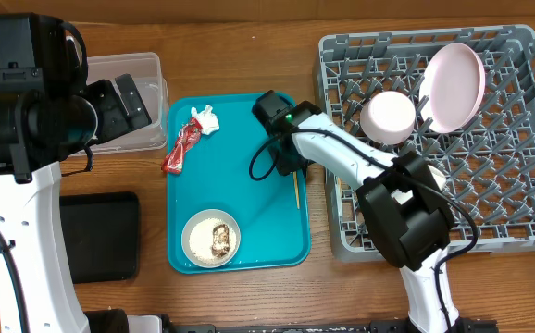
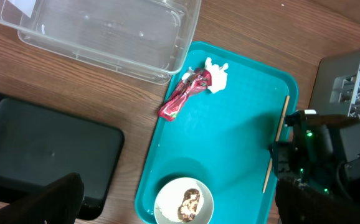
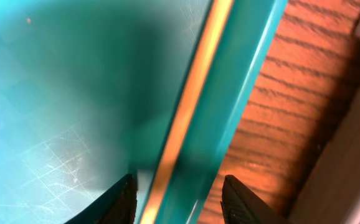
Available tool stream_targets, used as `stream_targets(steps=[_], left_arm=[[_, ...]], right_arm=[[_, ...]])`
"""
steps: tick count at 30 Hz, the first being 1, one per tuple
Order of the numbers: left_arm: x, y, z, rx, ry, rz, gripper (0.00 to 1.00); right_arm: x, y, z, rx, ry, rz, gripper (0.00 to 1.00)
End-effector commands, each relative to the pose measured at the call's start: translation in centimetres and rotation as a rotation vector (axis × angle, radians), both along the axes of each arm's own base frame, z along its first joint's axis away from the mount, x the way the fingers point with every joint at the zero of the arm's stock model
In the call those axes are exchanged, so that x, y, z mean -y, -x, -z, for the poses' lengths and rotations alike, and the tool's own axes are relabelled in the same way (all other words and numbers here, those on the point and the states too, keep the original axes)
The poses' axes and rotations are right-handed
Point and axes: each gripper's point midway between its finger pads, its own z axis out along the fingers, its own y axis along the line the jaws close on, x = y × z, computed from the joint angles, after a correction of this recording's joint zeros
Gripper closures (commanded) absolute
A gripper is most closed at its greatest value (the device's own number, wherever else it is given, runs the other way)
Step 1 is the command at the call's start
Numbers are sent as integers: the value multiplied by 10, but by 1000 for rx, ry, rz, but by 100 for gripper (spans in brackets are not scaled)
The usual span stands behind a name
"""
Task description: Sort waste into correct bins and load items into the dishwasher
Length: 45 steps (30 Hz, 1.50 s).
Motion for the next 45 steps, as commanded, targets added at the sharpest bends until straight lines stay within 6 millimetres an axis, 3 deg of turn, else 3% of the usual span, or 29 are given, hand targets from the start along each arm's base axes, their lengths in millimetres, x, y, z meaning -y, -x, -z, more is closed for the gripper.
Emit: stream_targets(steps=[1, 7, 10, 11, 16, 20, 29, 34, 37, 45], left_arm=[[-3, -1, -1, 5, -8, -14, 0], [-3, -1, -1, 5, -8, -14, 0], [-3, -1, -1, 5, -8, -14, 0], [-3, -1, -1, 5, -8, -14, 0], [-3, -1, -1, 5, -8, -14, 0], [-3, -1, -1, 5, -8, -14, 0], [-3, -1, -1, 5, -8, -14, 0], [-3, -1, -1, 5, -8, -14, 0], [-3, -1, -1, 5, -8, -14, 0], [-3, -1, -1, 5, -8, -14, 0]], right_arm=[[13, -7, 3, 45, 102, 59, 52], [-5, -11, -36, 87, 22, 44, 53], [-15, -6, -44, 100, 8, 21, 65], [-20, -2, -44, 95, 8, 7, 73], [-38, 13, -37, 81, -7, -39, 72], [-45, 11, -36, 99, -23, -49, 58], [-27, -5, -20, 123, -40, 7, 56], [-23, -1, -7, 74, -83, 21, 57], [-36, 12, 3, 3, -162, -31, 73], [-33, 18, 5, -17, -152, -31, 96]])
